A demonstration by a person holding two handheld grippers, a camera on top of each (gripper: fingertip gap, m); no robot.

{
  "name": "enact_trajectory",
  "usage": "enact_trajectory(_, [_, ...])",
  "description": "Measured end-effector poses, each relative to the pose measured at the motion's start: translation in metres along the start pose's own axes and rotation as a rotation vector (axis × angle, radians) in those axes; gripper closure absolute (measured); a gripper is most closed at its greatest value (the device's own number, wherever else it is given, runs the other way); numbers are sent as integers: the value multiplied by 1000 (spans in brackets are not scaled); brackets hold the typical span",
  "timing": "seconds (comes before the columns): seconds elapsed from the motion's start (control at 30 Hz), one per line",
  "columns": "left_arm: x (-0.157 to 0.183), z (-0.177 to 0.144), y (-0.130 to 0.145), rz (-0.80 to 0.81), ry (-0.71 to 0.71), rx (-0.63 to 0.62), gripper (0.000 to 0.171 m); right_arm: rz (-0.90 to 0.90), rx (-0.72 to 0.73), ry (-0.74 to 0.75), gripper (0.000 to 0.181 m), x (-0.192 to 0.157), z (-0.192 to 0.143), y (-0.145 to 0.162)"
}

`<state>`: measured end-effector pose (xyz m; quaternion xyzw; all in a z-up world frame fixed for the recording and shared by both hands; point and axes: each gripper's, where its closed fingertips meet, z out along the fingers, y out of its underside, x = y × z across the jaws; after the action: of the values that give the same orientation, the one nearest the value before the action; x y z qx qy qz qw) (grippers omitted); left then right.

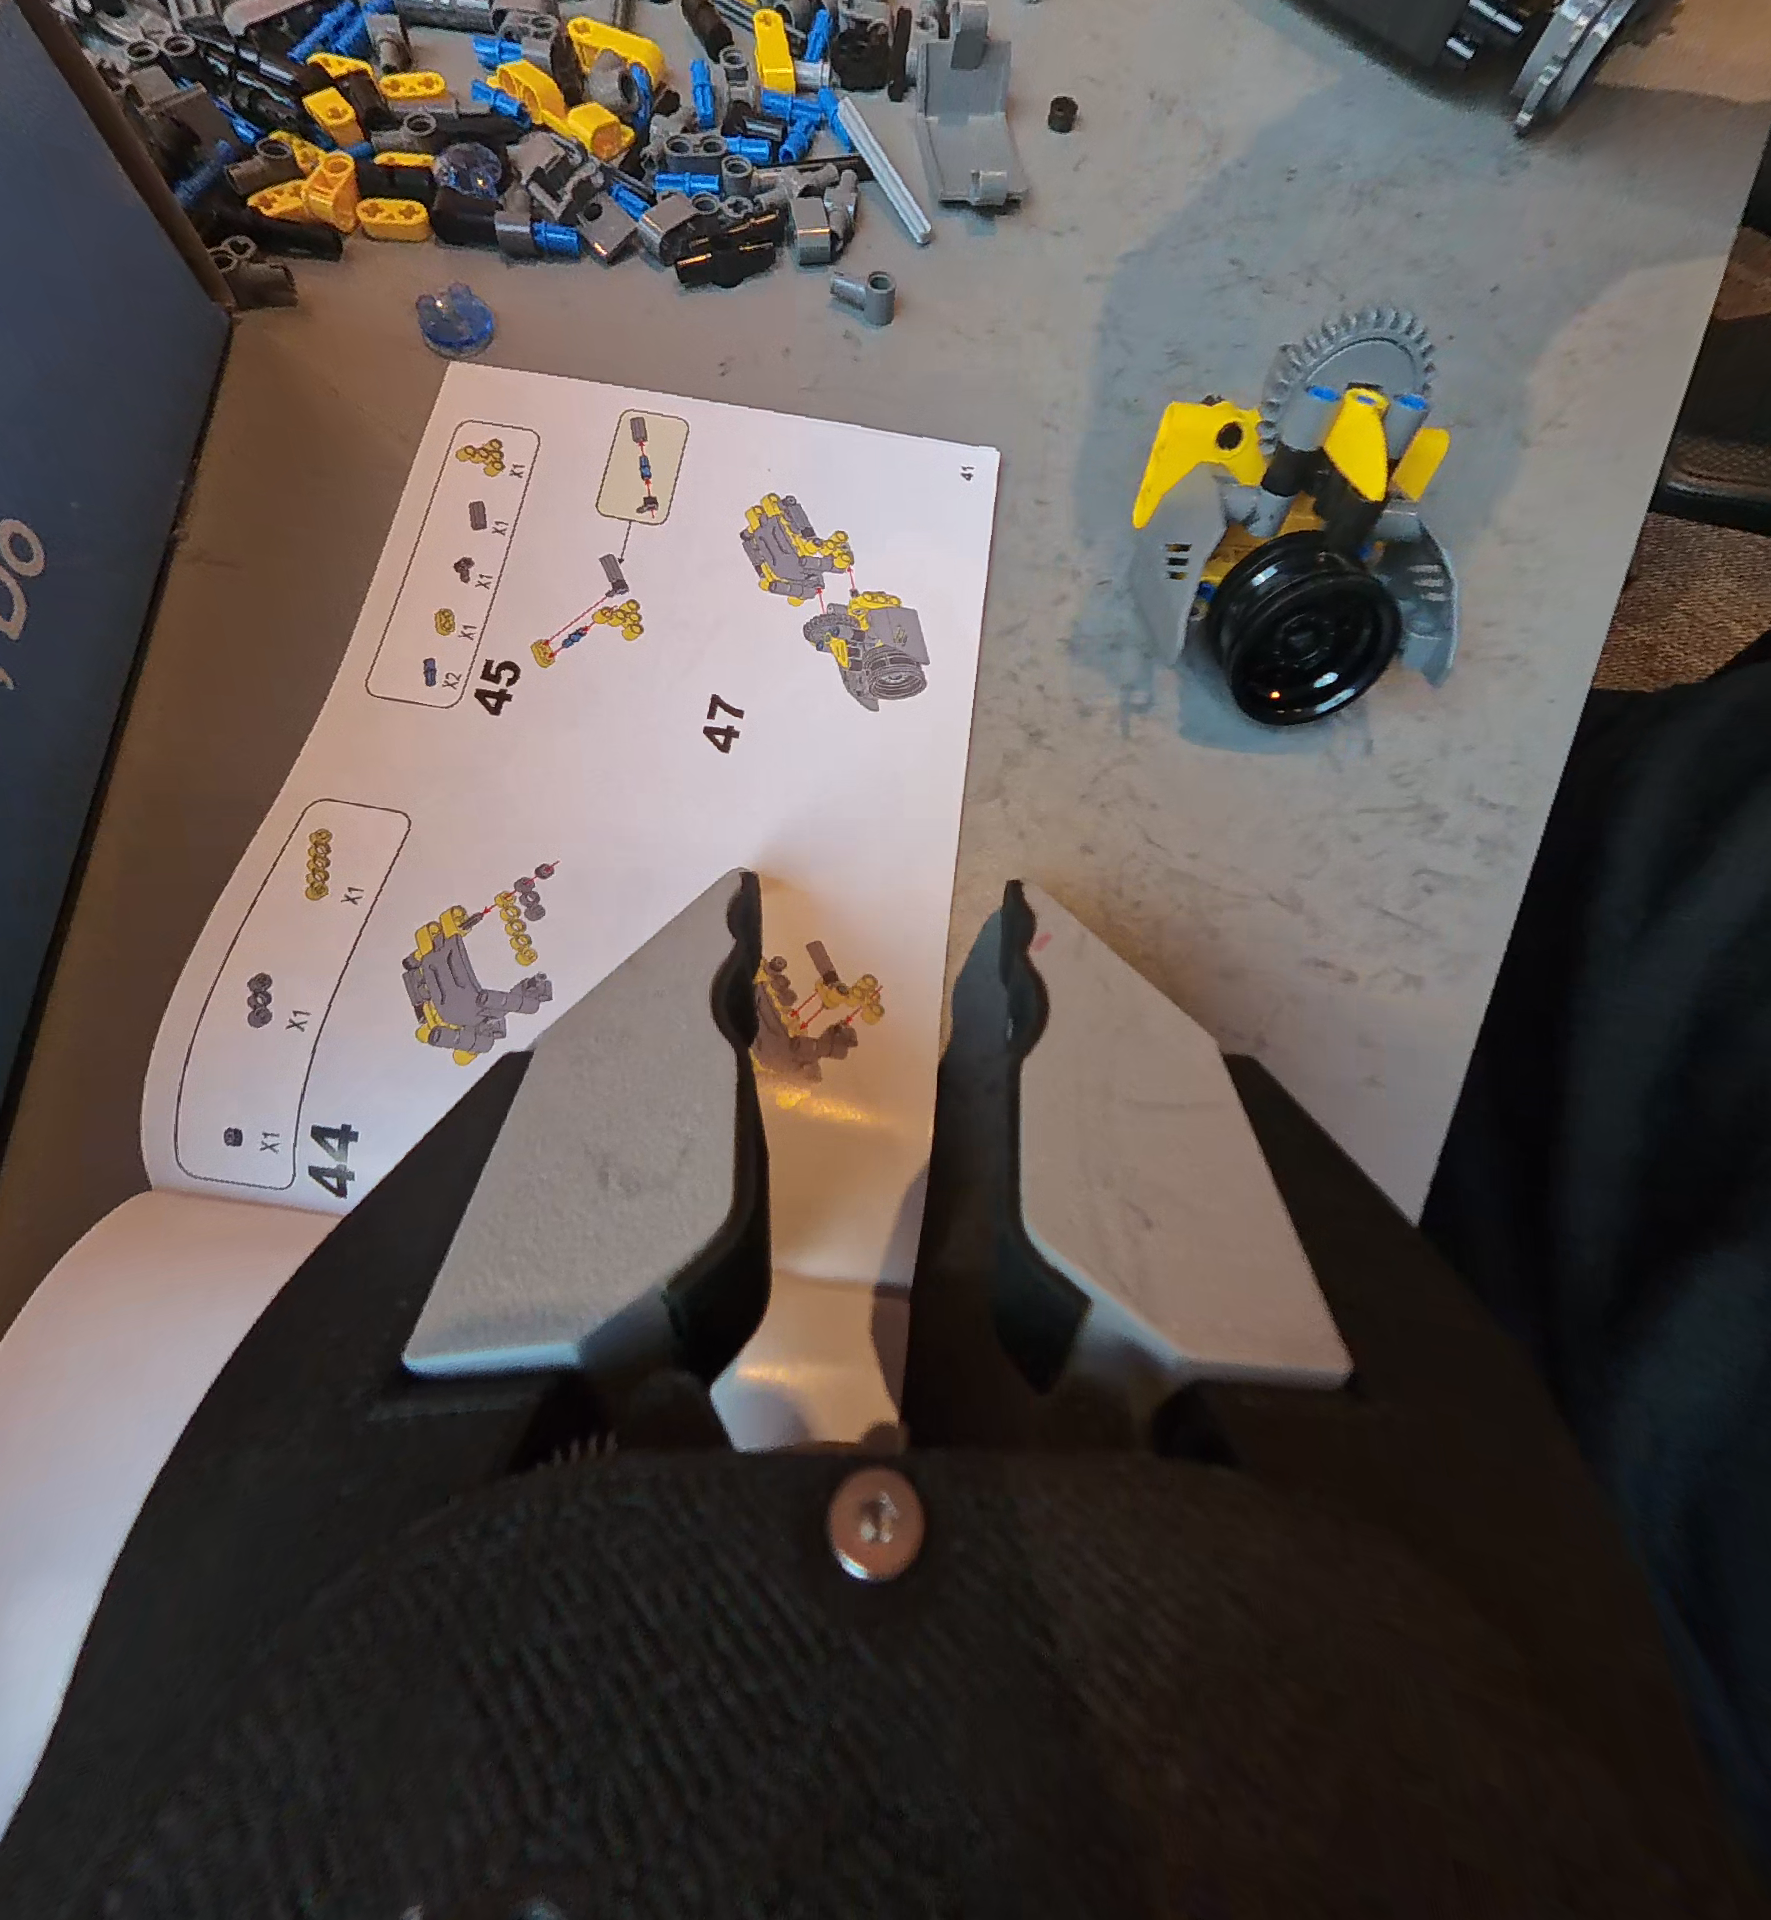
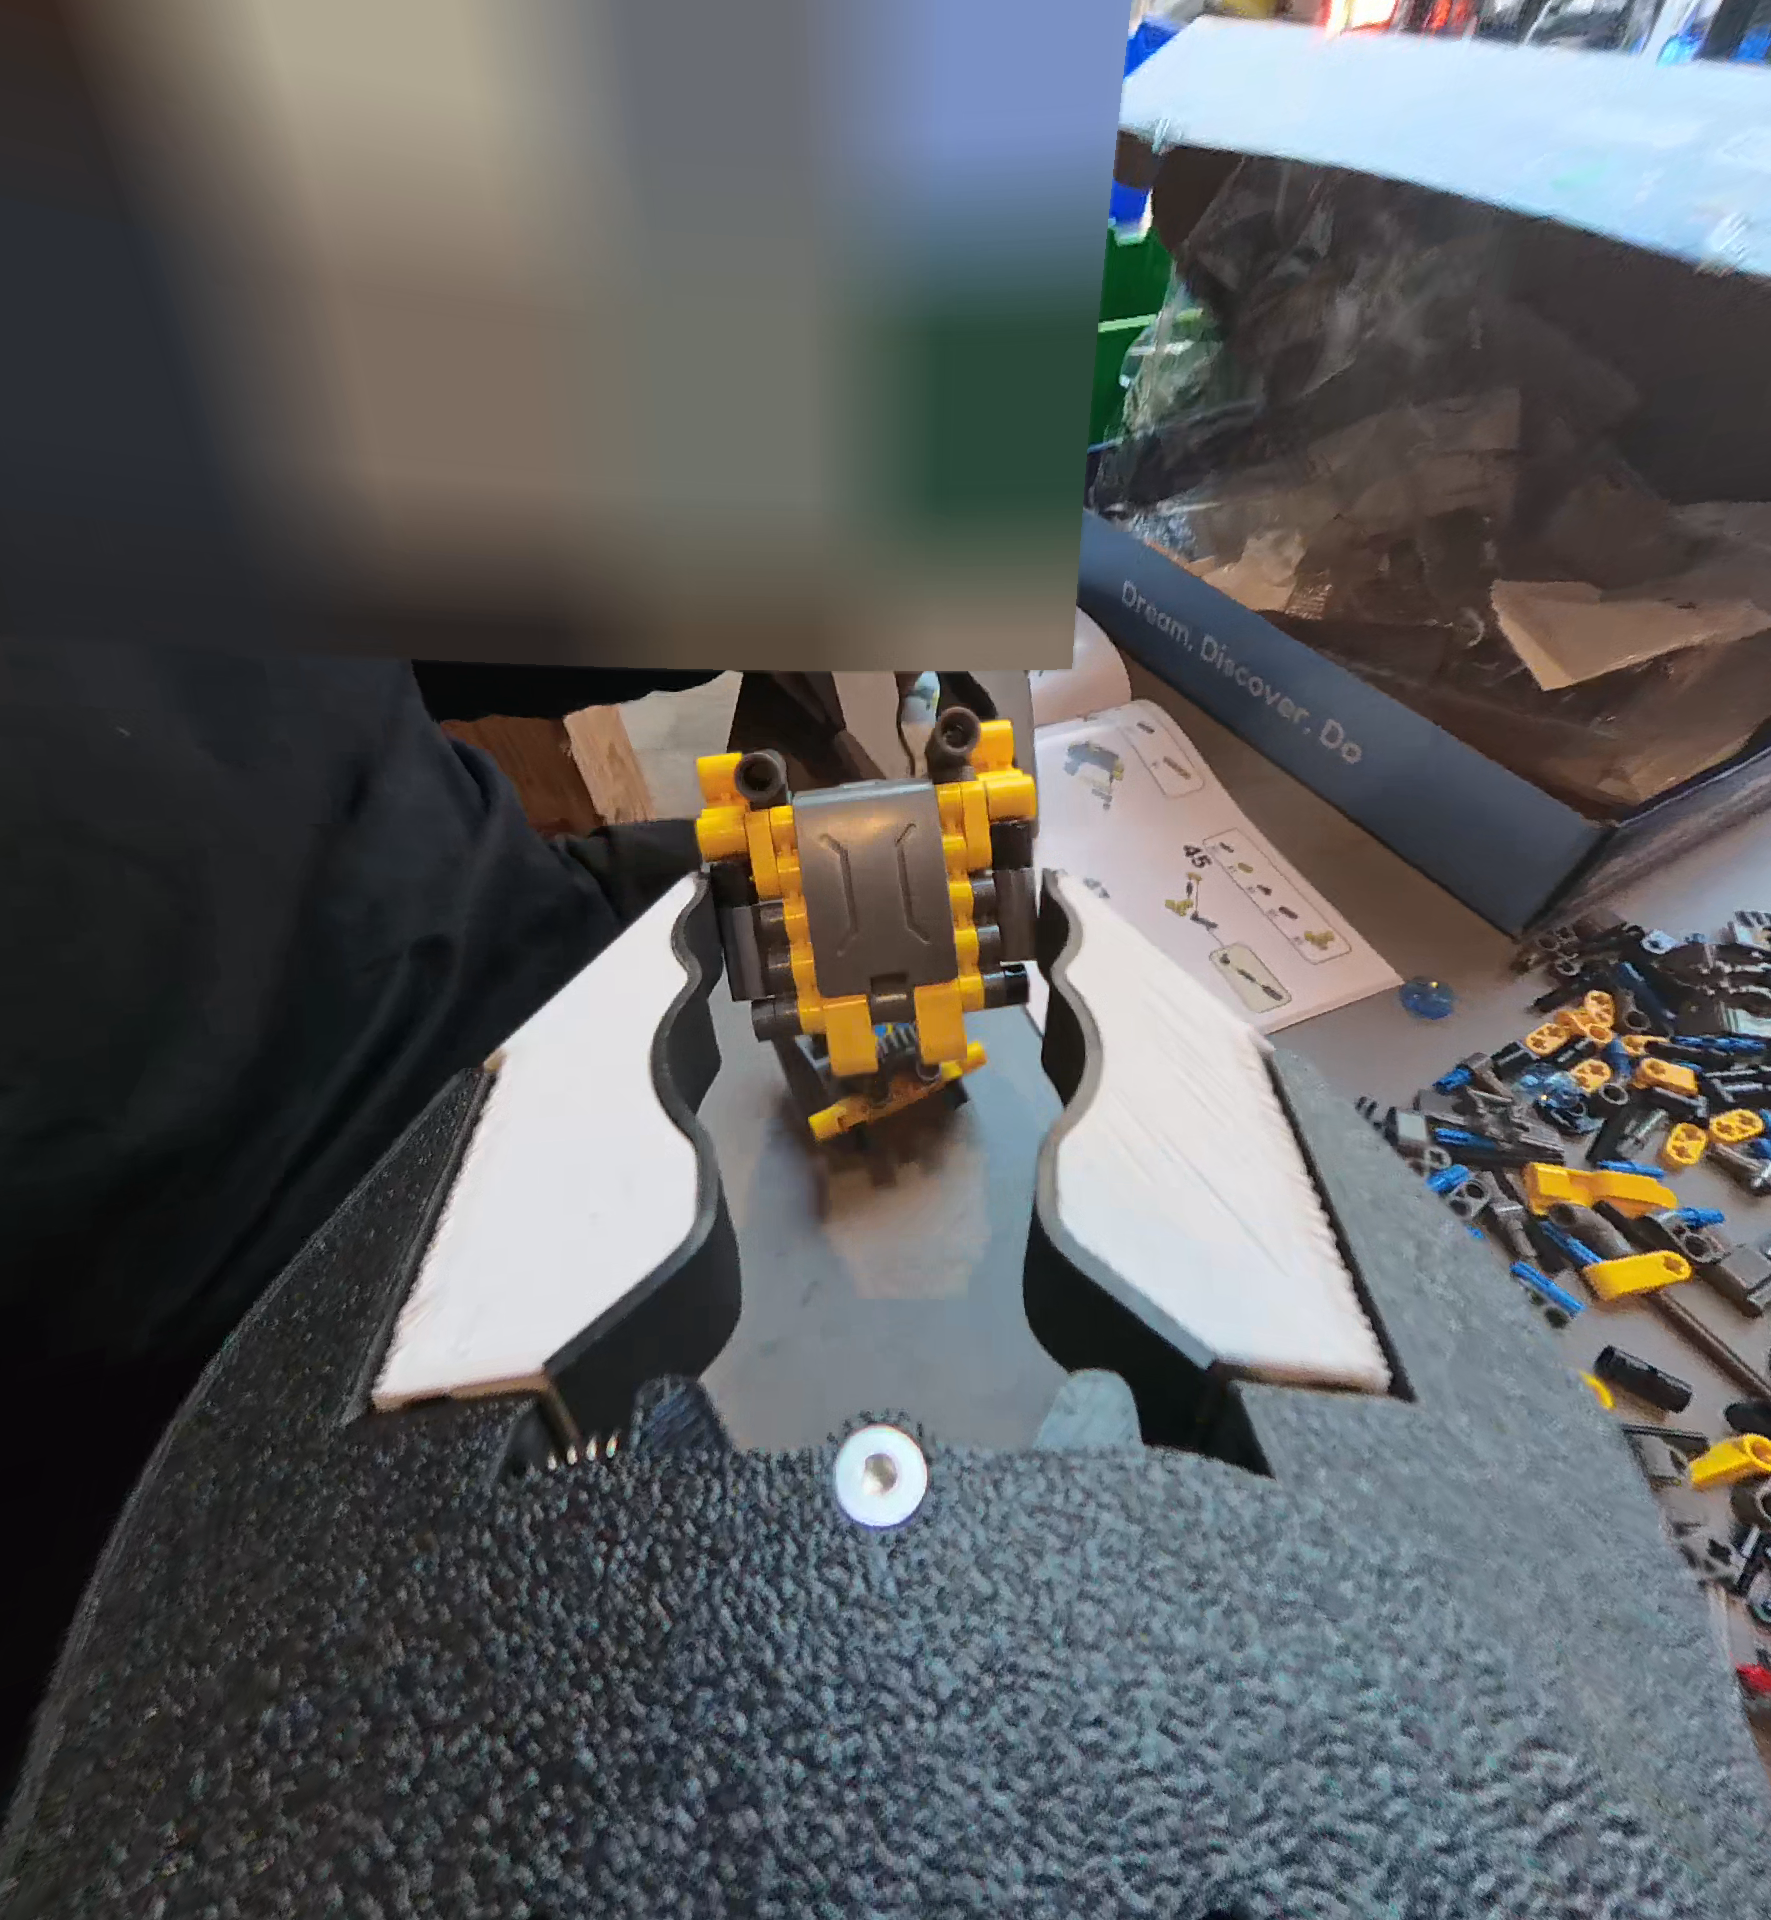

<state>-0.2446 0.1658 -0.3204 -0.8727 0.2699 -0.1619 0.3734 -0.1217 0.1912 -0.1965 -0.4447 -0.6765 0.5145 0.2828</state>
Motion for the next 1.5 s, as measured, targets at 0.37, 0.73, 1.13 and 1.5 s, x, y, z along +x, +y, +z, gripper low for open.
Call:
enact_trajectory(0.37, [0,-2,-2,-50,43,21,130,-82,29,93,122,19,-14,-11])
enact_trajectory(0.73, [0,-2,-3,-60,50,25,130,-126,52,122,122,34,4,-18])
enact_trajectory(1.13, [0,-2,-1,-32,29,15,129,-54,224,123,122,32,40,-37])
enact_trajectory(1.5, [-5,-56,-28,35,-278,365,121,-95,197,307,122,74,52,-24])
